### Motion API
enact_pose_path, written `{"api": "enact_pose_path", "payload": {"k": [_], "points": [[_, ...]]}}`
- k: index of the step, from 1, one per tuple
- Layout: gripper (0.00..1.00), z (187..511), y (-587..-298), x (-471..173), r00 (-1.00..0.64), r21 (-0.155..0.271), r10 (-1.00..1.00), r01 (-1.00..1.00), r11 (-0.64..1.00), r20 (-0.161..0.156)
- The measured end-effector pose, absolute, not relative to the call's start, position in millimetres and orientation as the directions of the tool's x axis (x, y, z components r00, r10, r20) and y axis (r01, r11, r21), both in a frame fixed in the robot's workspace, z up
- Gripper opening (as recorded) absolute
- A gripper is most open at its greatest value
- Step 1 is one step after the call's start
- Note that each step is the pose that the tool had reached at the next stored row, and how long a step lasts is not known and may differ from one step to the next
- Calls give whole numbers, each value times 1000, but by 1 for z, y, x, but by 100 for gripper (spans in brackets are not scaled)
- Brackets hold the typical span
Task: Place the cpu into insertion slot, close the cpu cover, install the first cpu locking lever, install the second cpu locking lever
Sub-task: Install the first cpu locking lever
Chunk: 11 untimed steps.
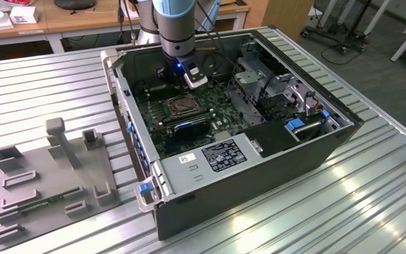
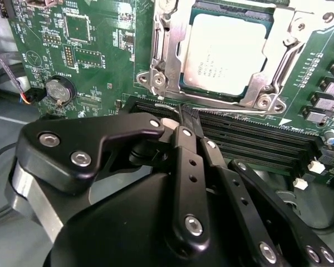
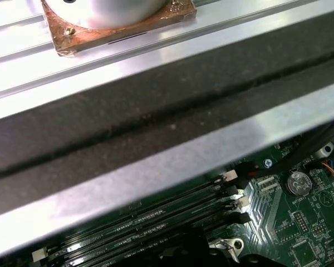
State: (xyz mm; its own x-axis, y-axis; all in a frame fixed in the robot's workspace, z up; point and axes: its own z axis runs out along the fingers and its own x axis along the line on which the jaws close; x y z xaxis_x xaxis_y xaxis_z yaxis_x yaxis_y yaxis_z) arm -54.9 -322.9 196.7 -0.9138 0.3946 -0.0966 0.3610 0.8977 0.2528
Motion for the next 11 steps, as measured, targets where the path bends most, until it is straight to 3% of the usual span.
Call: {"api": "enact_pose_path", "payload": {"k": [11], "points": [[11, 194, -326, -55, -910, 242, 402, 370, 897, -101]]}}
